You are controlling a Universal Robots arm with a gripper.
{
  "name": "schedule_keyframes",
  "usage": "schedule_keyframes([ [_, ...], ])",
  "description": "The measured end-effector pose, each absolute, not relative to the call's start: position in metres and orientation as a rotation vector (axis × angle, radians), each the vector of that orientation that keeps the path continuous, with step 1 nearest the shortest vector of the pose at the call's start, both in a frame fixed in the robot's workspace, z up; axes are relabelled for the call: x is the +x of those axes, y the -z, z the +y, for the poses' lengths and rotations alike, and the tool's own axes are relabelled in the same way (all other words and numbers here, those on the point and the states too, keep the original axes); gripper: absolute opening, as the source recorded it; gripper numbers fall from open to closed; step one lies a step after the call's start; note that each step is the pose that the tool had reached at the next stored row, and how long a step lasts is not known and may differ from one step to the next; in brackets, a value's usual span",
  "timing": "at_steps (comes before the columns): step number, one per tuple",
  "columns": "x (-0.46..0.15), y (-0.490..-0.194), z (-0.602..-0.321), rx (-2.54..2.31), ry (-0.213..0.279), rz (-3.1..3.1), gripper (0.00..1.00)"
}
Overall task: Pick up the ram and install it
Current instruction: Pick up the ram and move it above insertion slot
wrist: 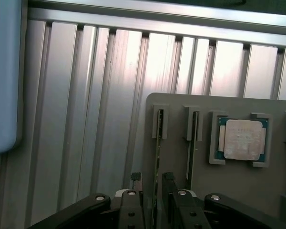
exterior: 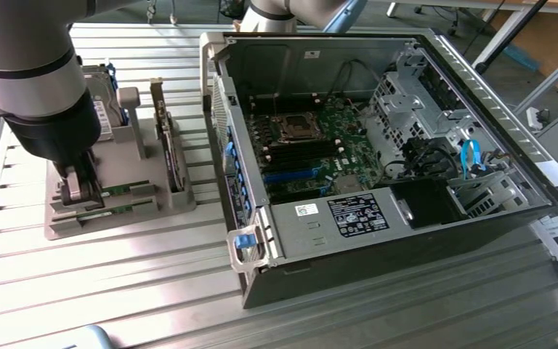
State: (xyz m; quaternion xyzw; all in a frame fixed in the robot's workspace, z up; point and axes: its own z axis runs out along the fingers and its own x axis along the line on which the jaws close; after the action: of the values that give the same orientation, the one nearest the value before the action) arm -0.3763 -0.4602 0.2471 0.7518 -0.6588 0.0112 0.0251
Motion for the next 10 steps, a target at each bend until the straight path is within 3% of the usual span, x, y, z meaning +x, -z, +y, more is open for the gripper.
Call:
schedule_keyframes([
  [10, -0.3763, -0.2422, -0.4608, 2.324, -0.035, -2.037, 0.30],
])
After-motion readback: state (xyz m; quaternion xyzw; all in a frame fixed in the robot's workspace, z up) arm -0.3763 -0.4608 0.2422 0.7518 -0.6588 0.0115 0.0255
